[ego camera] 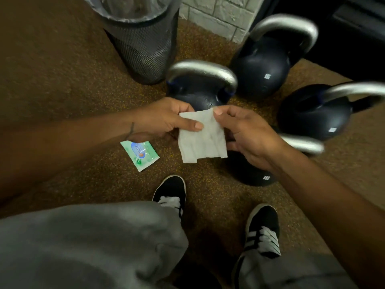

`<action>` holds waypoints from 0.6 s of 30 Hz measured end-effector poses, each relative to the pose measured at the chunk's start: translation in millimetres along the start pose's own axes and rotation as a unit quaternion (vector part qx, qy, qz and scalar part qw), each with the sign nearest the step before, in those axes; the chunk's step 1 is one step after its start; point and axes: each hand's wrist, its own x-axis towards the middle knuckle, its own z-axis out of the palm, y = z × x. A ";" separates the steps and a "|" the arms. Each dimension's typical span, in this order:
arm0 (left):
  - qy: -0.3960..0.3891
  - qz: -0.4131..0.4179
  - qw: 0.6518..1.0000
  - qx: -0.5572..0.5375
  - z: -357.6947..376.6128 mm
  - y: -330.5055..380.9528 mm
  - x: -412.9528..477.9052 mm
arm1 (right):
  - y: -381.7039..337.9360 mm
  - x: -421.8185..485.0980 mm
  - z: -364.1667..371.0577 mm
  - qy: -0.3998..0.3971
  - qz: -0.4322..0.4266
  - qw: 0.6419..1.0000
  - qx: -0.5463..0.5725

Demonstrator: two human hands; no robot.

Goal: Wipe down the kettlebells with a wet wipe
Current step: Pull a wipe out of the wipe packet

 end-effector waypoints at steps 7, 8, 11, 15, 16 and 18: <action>-0.001 -0.027 0.999 0.017 30.4 40.4 -11.5 | -6.1 -39.0 -21.3 0.089 -0.016 0.995 -0.041; 0.005 -0.041 0.999 0.021 36.4 43.7 -14.3 | -5.7 -45.5 -27.1 0.108 -0.023 0.993 -0.045; 0.025 -0.078 0.997 0.008 61.2 55.7 -21.4 | -3.4 -64.3 -44.5 0.139 -0.031 0.988 -0.051; 0.087 -0.101 0.991 -0.031 102.9 72.0 -20.0 | -3.9 -80.4 -62.1 0.203 -0.051 0.964 -0.164; 0.103 -0.106 0.988 -0.049 111.5 76.5 -19.8 | -4.0 -84.7 -64.0 0.241 -0.065 0.943 -0.221; 0.127 -0.115 0.981 -0.093 123.6 85.2 -20.2 | -7.0 -95.7 -63.1 0.296 -0.092 0.898 -0.311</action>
